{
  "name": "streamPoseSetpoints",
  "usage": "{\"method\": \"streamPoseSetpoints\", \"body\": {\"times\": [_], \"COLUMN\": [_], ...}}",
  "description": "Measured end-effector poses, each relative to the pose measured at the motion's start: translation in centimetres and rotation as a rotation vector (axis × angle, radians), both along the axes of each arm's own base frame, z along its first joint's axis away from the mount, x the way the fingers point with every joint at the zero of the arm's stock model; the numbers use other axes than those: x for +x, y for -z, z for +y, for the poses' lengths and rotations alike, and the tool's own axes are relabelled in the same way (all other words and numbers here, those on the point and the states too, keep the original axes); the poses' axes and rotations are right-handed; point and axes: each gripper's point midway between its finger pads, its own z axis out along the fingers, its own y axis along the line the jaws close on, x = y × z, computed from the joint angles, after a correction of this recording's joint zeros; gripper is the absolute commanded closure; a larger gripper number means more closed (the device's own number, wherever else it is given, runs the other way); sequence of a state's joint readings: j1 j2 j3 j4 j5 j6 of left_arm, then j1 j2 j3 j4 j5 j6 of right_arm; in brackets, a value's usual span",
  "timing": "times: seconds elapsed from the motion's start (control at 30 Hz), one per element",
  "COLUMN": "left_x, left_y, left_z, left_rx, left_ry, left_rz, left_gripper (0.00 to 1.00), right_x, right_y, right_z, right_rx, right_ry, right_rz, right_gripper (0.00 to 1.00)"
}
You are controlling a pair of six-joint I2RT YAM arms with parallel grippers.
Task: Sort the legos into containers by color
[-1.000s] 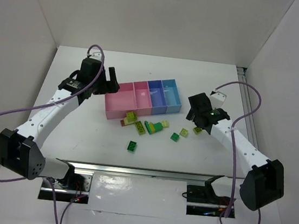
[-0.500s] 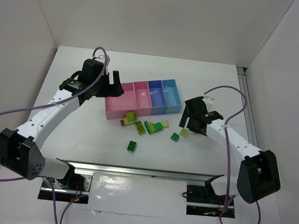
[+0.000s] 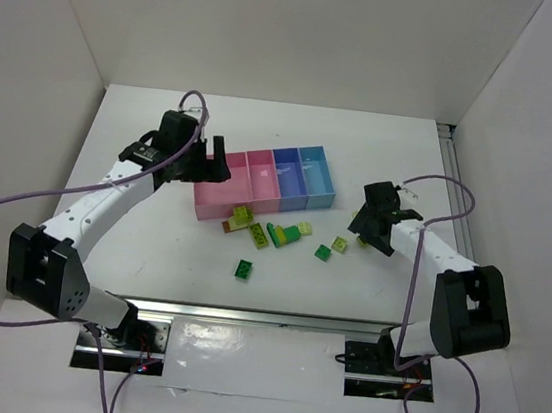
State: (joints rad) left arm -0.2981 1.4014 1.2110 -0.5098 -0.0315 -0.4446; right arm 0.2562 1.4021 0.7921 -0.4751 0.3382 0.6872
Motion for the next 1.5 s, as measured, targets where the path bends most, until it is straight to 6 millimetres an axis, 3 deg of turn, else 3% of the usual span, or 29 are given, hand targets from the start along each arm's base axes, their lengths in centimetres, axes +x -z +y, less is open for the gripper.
{"method": "streamPoseSetpoints", "body": {"times": [0.23,0.3,0.43,0.53,0.73,0.87,0.93,1.07,1.17,1.27,1.37,1.5], "left_x": [-0.1,-0.1,-0.3,-0.2,-0.1,-0.1,-0.1,0.2,0.6,0.5,0.4,0.5], "left_y": [1.0,1.2,1.2,1.2,1.3,1.3,1.3,1.2,1.4,1.8,1.9,1.9], "left_z": [-0.9,-1.0,-1.3,-1.5,-1.5,-1.5,-1.3,-1.3,-1.4,-1.3,-1.0,-0.5], "left_rx": [-0.023,-0.027,-0.033,-0.038,-0.04,-0.036,-0.03,-0.022,-0.011,-0.005,-0.003,-0.008], "left_ry": [0.032,0.039,0.049,0.053,0.056,0.053,0.048,0.053,0.063,0.062,0.053,0.042], "left_rz": [0.036,0.043,0.047,0.044,0.045,0.045,0.043,0.039,0.041,0.054,0.063,0.067], "left_gripper": [0.03,0.03,0.03,0.03,0.03,0.02,0.0,0.0,0.0,0.03,0.06,0.06], "right_x": [1.4,1.5,1.5,1.4,1.6,1.4,1.6,3.1,5.6,7.8,9.8,12.0], "right_y": [1.3,1.7,2.4,2.7,2.7,2.2,0.9,-4.0,-8.9,-12.3,-13.6,-12.2], "right_z": [-0.8,-0.8,-0.6,-0.5,-0.3,-0.2,0.4,2.9,6.1,9.8,13.6,17.4], "right_rx": [0.057,0.068,0.086,0.099,0.108,0.101,0.098,0.117,0.135,0.148,0.151,0.144], "right_ry": [0.053,0.063,0.071,0.08,0.087,0.063,0.013,-0.11,-0.212,-0.309,-0.389,-0.461], "right_rz": [-0.002,0.005,0.015,0.016,0.012,0.005,-0.024,-0.151,-0.264,-0.334,-0.356,-0.326], "right_gripper": [0.3,0.3,0.42,0.44,0.61,0.61,0.61,0.61,0.61,0.61,0.6,0.6]}}
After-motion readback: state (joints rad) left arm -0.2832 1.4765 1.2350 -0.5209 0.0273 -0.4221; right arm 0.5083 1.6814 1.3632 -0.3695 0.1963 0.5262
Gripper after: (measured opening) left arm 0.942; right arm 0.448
